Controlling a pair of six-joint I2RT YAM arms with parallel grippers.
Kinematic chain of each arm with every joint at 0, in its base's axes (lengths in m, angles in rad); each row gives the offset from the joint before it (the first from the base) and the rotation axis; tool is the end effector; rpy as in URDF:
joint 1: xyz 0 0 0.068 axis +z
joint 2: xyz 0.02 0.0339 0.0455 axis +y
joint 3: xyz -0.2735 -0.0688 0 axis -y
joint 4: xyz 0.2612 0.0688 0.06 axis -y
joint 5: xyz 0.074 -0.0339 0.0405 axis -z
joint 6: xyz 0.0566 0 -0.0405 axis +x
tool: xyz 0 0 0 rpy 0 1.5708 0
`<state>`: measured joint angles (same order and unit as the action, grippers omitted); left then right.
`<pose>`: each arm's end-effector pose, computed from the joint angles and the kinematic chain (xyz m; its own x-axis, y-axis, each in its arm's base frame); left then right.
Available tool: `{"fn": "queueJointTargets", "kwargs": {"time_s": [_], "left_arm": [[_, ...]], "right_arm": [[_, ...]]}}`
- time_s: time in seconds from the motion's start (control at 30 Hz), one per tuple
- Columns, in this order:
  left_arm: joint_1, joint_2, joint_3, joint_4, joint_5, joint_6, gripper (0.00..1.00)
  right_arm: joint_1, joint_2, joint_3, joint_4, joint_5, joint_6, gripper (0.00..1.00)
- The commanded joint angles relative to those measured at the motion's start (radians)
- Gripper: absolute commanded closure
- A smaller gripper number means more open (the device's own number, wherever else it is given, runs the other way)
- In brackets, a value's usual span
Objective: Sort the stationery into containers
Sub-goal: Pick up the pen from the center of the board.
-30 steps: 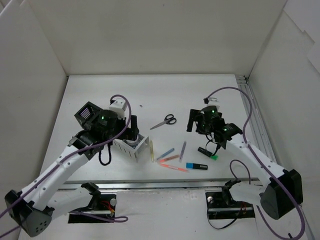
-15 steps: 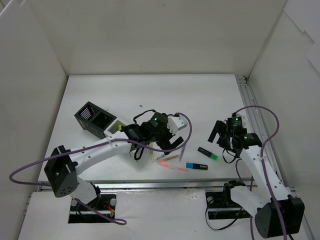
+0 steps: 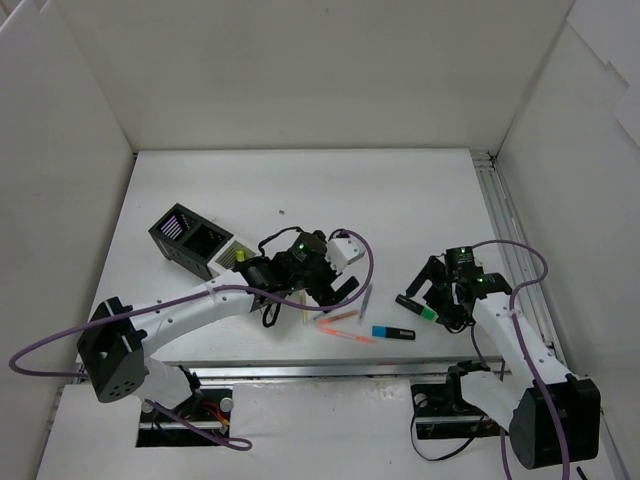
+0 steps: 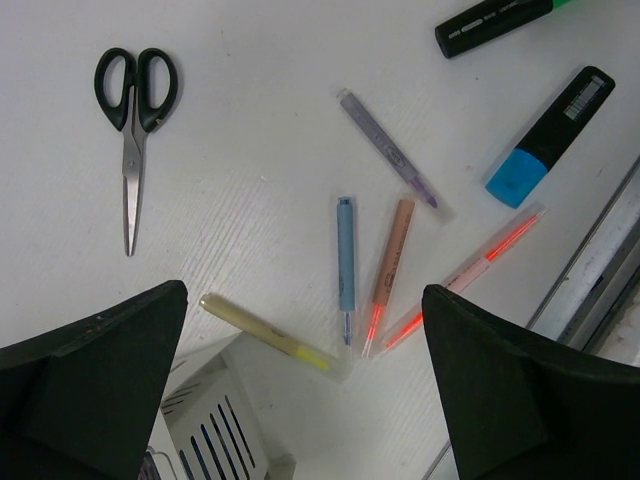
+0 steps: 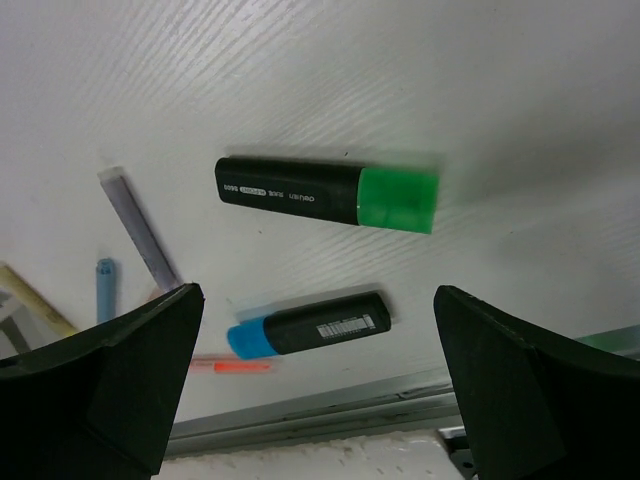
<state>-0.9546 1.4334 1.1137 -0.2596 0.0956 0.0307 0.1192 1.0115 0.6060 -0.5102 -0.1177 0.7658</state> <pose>0.2027 -0.2956 0.2879 -0.2899 0.4622 -0.8381 0.8678 0.4962 -0.0265 0.2156 0.0325 0.1942 -0.6986 0.6096 -0.3746 0.4094 0.7700 0.4894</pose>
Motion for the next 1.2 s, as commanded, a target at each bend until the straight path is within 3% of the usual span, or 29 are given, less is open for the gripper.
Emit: {"fn": "queueJointTargets", "kwargs": {"time_s": [0.0, 0.37, 0.6, 0.93, 1.07, 1.17], "left_arm": [[0.002, -0.073, -0.014, 0.082, -0.026, -0.011, 0.01], [0.109, -0.152, -0.075, 0.099, -0.036, -0.052, 0.01], [0.151, -0.183, -0.107, 0.112, -0.013, -0.058, 0.01], [0.229, -0.177, -0.11, 0.1, 0.009, -0.084, 0.01], [0.26, -0.203, -0.117, 0.068, -0.032, -0.118, 0.01], [0.27, -0.249, -0.156, 0.078, -0.051, -0.138, 0.01]], "right_arm": [[-0.004, -0.004, -0.002, 0.059, -0.01, 0.144, 0.02], [-0.012, 0.248, -0.005, 0.21, -0.008, 0.243, 0.02], [-0.023, 0.279, 0.049, 0.239, 0.14, 0.248, 0.06], [-0.007, 0.429, 0.143, 0.217, 0.178, 0.135, 0.45], [-0.009, 0.493, 0.198, 0.103, 0.193, 0.076, 0.69], [-0.009, 0.515, 0.221, 0.052, 0.19, 0.02, 0.78]]}}
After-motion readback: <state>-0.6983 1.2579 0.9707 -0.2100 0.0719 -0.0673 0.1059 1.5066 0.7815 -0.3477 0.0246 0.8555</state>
